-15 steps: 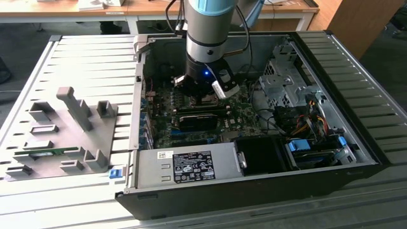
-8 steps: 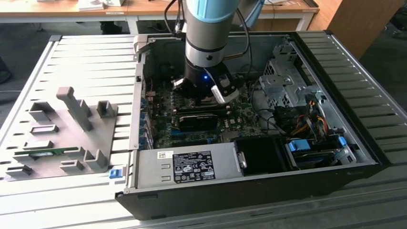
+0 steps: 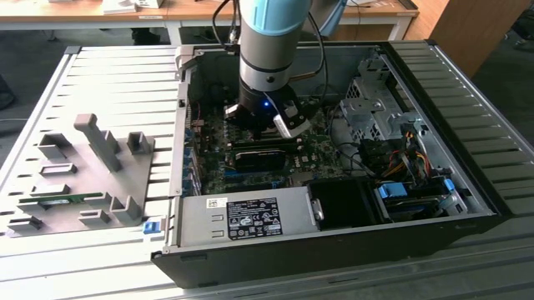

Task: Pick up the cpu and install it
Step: 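Install the second cpu locking lever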

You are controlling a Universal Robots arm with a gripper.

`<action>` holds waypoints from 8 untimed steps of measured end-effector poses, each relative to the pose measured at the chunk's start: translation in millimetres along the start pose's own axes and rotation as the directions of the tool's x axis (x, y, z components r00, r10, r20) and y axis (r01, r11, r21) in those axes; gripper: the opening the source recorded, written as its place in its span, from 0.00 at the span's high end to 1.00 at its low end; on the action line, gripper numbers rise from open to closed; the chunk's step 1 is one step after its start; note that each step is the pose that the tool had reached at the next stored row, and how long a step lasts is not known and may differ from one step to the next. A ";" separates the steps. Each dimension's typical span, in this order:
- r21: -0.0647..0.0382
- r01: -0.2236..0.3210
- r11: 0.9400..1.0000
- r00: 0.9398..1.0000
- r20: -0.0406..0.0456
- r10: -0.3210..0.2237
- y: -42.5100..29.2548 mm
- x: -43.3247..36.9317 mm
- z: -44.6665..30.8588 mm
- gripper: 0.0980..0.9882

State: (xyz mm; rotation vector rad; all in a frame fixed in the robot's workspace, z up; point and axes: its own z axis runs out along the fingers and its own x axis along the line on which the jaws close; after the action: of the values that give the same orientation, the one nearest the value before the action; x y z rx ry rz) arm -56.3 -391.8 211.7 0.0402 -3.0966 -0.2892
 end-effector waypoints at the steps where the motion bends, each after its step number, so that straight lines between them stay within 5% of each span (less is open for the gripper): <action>1: -0.006 0.000 1.000 1.000 0.000 0.000 -1.2 1.2 6.4 0.99; 4: -0.016 0.001 1.000 1.000 0.000 -0.001 -1.9 1.1 9.3 0.99; 8: -0.054 0.002 0.999 1.000 0.001 -0.002 -4.0 2.1 10.1 0.99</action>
State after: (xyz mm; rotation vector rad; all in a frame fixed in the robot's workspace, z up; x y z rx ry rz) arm -58.6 -393.9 201.2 0.0414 -3.0884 -0.3722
